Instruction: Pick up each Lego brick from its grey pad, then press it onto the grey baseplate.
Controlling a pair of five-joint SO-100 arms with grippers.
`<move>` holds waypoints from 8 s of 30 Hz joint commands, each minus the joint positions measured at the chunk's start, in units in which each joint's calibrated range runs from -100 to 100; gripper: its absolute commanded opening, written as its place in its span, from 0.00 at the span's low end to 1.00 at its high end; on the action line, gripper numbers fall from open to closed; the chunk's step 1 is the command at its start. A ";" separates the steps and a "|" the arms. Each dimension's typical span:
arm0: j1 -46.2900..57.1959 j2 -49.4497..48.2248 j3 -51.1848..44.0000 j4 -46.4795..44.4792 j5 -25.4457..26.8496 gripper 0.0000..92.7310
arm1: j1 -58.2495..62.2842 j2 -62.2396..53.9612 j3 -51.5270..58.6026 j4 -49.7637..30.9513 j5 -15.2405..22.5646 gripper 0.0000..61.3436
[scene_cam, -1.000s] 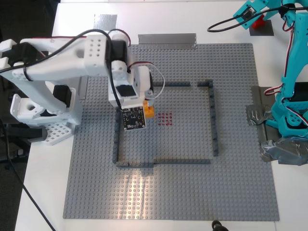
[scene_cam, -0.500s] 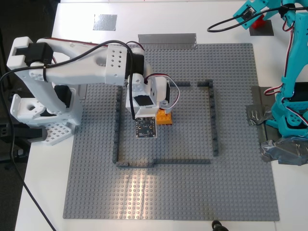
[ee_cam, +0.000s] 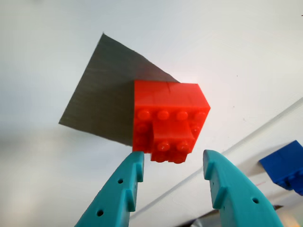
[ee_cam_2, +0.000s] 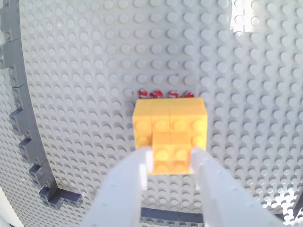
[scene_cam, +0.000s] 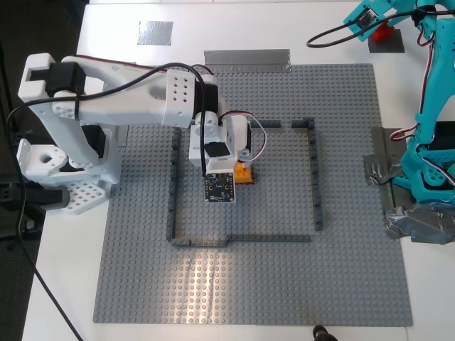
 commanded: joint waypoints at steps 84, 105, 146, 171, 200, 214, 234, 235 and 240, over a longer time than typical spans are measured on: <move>-57.51 -67.78 75.68 0.67 -5.65 0.00 | -17.10 -32.83 -11.80 27.82 7.43 0.00; -64.33 -62.72 80.92 -8.28 -12.58 0.00 | -63.81 -31.37 -13.70 33.52 3.03 0.00; -64.91 -44.52 65.84 -12.11 -15.27 0.00 | -74.77 1.08 -28.33 25.30 11.87 0.00; -67.31 -40.32 64.40 -13.25 -16.73 0.00 | -74.91 16.70 -46.56 18.22 6.21 0.00; -67.02 -40.57 62.95 -12.43 -16.54 0.01 | -76.22 12.67 -47.83 26.20 5.18 0.00; -67.45 -40.74 62.95 -11.46 -16.59 0.07 | -76.29 9.32 -43.59 26.20 5.47 0.00; -67.45 -40.83 62.05 -11.46 -16.78 0.11 | -76.22 7.78 -39.61 26.28 5.37 0.00; -67.38 -40.83 62.05 -11.46 -16.78 0.11 | -76.15 7.78 -39.61 26.28 5.33 0.00; -67.38 -40.83 62.05 -11.62 -16.73 0.11 | -76.00 7.86 -39.79 26.28 5.37 0.00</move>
